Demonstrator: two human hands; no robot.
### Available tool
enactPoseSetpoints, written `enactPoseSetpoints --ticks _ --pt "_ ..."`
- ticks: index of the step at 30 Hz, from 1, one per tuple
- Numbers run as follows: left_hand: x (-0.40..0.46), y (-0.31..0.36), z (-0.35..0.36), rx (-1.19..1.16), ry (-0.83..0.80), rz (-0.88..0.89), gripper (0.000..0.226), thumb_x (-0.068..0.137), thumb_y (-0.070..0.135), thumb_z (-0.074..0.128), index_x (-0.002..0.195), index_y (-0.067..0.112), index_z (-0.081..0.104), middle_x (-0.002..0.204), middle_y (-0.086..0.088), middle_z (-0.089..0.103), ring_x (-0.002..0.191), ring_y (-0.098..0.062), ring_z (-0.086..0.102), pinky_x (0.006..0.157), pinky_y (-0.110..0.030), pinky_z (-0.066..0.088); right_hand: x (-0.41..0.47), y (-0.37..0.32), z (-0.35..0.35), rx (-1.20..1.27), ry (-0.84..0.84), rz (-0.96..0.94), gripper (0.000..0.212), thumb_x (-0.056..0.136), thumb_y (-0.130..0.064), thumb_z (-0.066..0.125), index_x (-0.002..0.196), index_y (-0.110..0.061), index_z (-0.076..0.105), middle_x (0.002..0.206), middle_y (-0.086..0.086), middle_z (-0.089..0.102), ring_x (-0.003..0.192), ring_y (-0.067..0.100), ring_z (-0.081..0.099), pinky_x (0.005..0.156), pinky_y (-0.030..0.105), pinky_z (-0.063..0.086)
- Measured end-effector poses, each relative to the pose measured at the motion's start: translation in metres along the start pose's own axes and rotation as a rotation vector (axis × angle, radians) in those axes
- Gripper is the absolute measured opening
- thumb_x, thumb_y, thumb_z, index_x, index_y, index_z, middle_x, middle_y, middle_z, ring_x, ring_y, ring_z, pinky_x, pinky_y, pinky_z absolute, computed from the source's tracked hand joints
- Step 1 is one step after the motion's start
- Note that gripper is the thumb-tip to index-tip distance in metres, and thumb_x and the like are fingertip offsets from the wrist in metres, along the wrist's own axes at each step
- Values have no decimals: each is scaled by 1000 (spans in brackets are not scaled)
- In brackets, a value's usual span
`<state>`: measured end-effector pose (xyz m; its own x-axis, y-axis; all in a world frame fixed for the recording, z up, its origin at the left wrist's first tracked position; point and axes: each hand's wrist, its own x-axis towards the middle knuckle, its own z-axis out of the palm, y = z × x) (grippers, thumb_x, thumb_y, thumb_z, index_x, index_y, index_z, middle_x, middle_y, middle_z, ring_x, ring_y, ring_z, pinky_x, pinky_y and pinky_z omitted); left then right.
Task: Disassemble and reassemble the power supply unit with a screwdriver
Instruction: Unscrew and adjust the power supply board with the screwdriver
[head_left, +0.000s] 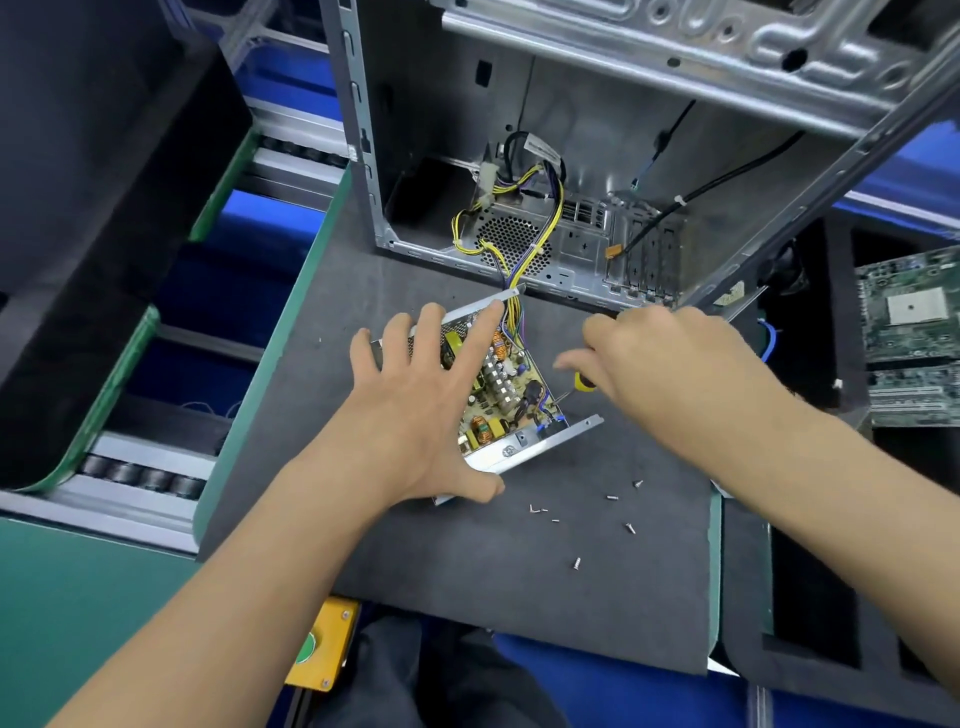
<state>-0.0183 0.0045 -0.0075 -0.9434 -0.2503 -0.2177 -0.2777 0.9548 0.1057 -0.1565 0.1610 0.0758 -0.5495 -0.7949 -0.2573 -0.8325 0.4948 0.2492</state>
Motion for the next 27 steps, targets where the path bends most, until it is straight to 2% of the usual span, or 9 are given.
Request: enactPoseSetpoints --ticks 2,5,7,9,12,16,18,22,27 --pt "1 0 0 2 9 7 152 38 92 53 145 31 -37 147 -13 10 133 -42 21 110 -63 22 -3 -1 0 109 -42 -19 47 93 -58 22 104 -20 48 98 4 57 90 34 61 60 32 35" --pt "0 0 0 1 10 9 152 39 92 54 146 31 -35 146 -13 11 132 -42 22 110 -63 22 0 2 2 108 -105 -109 18 100 -23 34 113 -19 45 111 2 43 95 24 54 56 24 33" --pt "0 0 0 2 12 9 152 39 92 55 145 31 -36 146 -14 10 132 -42 21 111 -63 21 1 0 1 12 -160 -102 45 91 -13 15 122 -20 47 102 2 43 90 27 56 62 31 43" --pt "0 0 -1 2 6 7 152 40 92 56 143 31 -38 147 -14 9 133 -42 20 111 -63 20 0 -2 -5 -56 -182 -54 39 98 -16 23 128 -27 46 82 0 34 67 27 48 56 32 38" --pt "1 1 -2 9 -5 5 153 40 92 56 142 31 -39 149 -13 8 135 -42 19 112 -63 20 -3 1 -2 230 -126 -13 20 99 -34 52 109 -19 44 96 1 35 78 29 54 69 38 45" --pt "1 1 -2 16 -4 3 152 41 93 56 143 30 -38 148 -15 8 134 -43 19 112 -62 20 1 0 1 303 -96 -66 16 92 -4 55 103 -16 56 103 2 38 70 22 48 65 35 42" --pt "1 1 -2 15 -3 6 152 41 92 55 144 30 -37 148 -15 8 134 -43 19 112 -62 20 4 -4 0 89 -47 -56 9 101 -21 50 104 -15 56 93 7 44 79 29 58 62 34 42" --pt "1 1 -2 11 -7 6 151 40 91 56 145 31 -35 147 -13 7 134 -43 19 112 -62 21 0 -8 -8 -54 6 17 40 102 -53 25 90 -21 44 69 5 46 84 36 66 49 29 28" --pt "2 0 0 25 0 6 151 40 93 53 146 30 -33 146 -14 8 133 -44 20 111 -61 21 -1 1 -5 365 -189 -37 14 95 -15 48 107 -22 46 110 0 40 80 27 59 71 40 49"
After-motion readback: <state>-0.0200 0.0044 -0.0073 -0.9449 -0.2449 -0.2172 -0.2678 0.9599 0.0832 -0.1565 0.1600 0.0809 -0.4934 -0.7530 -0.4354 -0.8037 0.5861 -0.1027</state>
